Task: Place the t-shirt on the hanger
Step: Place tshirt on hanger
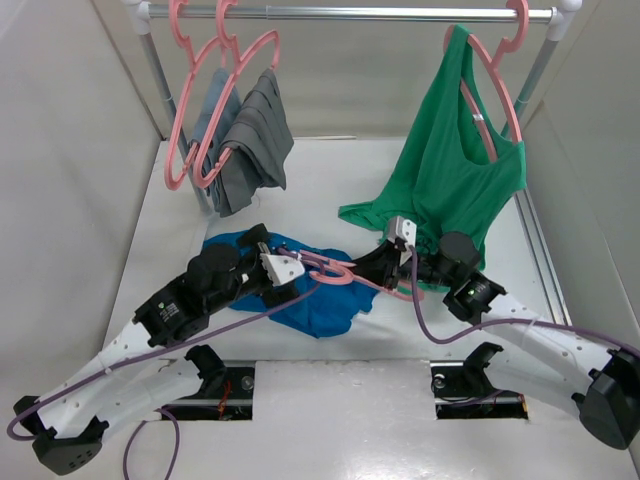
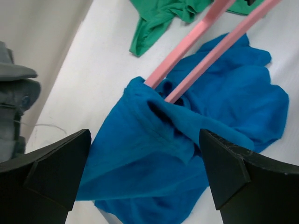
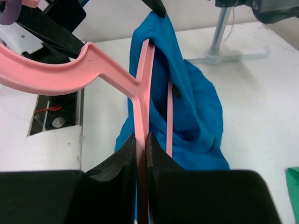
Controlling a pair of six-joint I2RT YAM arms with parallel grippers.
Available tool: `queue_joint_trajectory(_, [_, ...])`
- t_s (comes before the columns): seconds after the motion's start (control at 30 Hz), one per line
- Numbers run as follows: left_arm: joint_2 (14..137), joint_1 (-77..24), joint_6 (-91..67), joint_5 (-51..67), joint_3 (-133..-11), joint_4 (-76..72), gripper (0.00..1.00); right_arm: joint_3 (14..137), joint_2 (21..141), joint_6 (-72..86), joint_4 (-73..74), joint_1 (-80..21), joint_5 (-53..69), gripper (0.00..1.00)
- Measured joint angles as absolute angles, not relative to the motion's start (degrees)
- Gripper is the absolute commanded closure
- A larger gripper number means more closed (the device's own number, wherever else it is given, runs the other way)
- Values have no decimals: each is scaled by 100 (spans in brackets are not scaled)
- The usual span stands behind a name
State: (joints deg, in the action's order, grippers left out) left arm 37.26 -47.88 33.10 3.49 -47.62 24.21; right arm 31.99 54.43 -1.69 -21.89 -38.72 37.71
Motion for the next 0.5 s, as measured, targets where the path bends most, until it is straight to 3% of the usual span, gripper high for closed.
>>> queue_joint_trajectory(0.5, [3798, -4788, 3883, -266, -4877, 1944, 0, 3295, 5730, -167, -2561, -3865, 3651, 100])
